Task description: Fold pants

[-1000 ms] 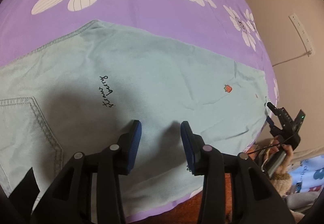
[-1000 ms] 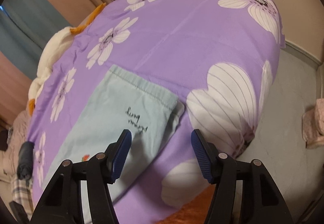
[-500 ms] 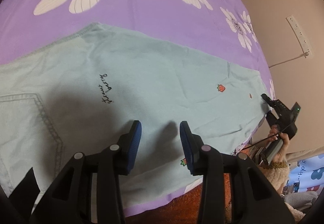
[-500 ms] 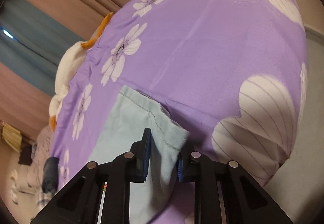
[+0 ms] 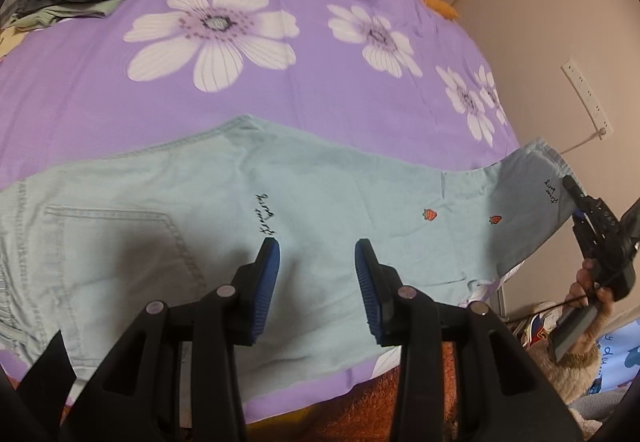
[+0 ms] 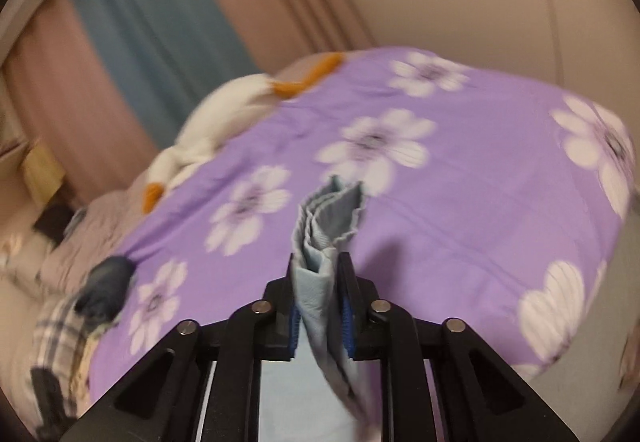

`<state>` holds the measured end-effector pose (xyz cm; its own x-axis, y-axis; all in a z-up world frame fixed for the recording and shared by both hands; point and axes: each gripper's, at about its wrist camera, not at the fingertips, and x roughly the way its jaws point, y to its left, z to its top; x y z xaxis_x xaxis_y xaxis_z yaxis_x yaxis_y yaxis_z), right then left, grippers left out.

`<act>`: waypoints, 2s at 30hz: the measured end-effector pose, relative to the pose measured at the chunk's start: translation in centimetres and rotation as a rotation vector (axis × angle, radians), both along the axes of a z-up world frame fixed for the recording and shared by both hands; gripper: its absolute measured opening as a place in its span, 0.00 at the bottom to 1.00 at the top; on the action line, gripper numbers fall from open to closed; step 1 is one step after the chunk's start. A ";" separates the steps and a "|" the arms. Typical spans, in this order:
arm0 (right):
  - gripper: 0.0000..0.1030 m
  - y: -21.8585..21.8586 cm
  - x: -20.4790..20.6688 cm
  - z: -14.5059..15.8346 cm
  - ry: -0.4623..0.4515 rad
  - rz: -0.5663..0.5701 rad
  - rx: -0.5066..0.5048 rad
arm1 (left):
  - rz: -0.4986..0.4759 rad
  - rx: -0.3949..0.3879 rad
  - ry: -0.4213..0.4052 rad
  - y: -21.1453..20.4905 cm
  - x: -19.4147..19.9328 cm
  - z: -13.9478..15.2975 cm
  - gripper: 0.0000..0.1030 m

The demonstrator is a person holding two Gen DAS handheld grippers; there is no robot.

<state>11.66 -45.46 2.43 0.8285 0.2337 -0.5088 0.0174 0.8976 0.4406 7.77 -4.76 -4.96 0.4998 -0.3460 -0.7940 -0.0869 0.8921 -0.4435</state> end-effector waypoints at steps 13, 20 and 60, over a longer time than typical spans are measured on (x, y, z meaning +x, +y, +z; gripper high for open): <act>0.13 12.3 -1.2 0.4 0.005 0.356 -0.083 | 0.070 -0.041 0.006 2.7 -1.5 -0.3 0.37; 0.13 19.0 -2.6 -2.9 0.096 0.569 -0.108 | 0.071 -0.050 0.019 3.1 -1.8 -0.9 0.38; 0.34 12.5 0.5 -7.7 0.276 0.297 -0.211 | -0.100 -0.076 0.149 -1.7 2.6 -6.0 0.07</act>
<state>12.14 -32.97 -5.28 0.5682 0.3085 -0.7629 -0.1635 0.9509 0.2628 10.36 -6.50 -10.99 0.3388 -0.4504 -0.8260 -0.0688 0.8638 -0.4992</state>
